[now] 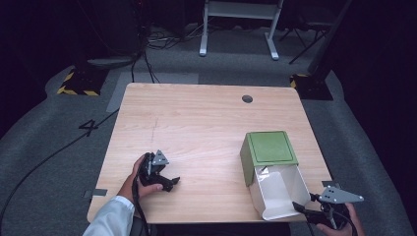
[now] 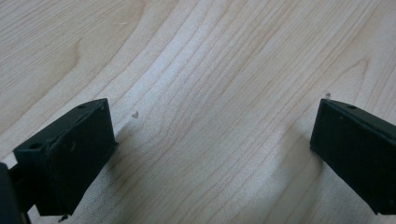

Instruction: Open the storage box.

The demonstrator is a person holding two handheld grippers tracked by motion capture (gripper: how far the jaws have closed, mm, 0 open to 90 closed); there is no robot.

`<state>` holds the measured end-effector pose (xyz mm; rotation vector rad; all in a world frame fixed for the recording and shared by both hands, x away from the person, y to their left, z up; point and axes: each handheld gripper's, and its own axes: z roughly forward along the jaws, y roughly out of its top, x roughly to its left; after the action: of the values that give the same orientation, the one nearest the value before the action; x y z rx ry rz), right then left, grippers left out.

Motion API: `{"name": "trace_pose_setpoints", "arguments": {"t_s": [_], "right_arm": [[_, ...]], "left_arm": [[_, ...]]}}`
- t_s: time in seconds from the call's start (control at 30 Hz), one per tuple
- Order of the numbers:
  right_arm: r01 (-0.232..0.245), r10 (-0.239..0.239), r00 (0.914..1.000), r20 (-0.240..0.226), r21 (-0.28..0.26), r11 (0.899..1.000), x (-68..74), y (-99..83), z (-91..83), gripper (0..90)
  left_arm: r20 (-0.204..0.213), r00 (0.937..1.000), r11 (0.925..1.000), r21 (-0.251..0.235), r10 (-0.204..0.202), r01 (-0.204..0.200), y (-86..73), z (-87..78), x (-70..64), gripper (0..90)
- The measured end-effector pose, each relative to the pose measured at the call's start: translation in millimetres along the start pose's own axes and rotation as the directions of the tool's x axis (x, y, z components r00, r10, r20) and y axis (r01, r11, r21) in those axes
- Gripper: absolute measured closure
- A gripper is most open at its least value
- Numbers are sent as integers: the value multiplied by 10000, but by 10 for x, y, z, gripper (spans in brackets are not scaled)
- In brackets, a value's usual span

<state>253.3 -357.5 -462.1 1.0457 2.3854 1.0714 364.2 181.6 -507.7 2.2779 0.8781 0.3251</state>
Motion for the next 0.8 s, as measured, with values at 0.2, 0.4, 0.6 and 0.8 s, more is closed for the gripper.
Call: {"name": "trace_pose_setpoints", "arguments": {"t_s": [0.2,0.4,0.6,0.8], "right_arm": [[240,-240,9997,-3,-72,9997,1,2,-54,348],[733,-734,9973,2,-272,9969,45,48,-116,282],[843,-823,9963,243,-958,9918,36,94,-184,249],[794,-710,9960,535,-1778,9809,-38,204,-304,264]], "left_arm": [[-3,10000,10000,1,4,-4,0,0,1,1],[9,10000,10000,0,-2,2,0,0,0,1],[5,10000,10000,-4,8,-8,0,1,1,1],[8,10000,10000,0,-1,1,0,1,1,1]]}}
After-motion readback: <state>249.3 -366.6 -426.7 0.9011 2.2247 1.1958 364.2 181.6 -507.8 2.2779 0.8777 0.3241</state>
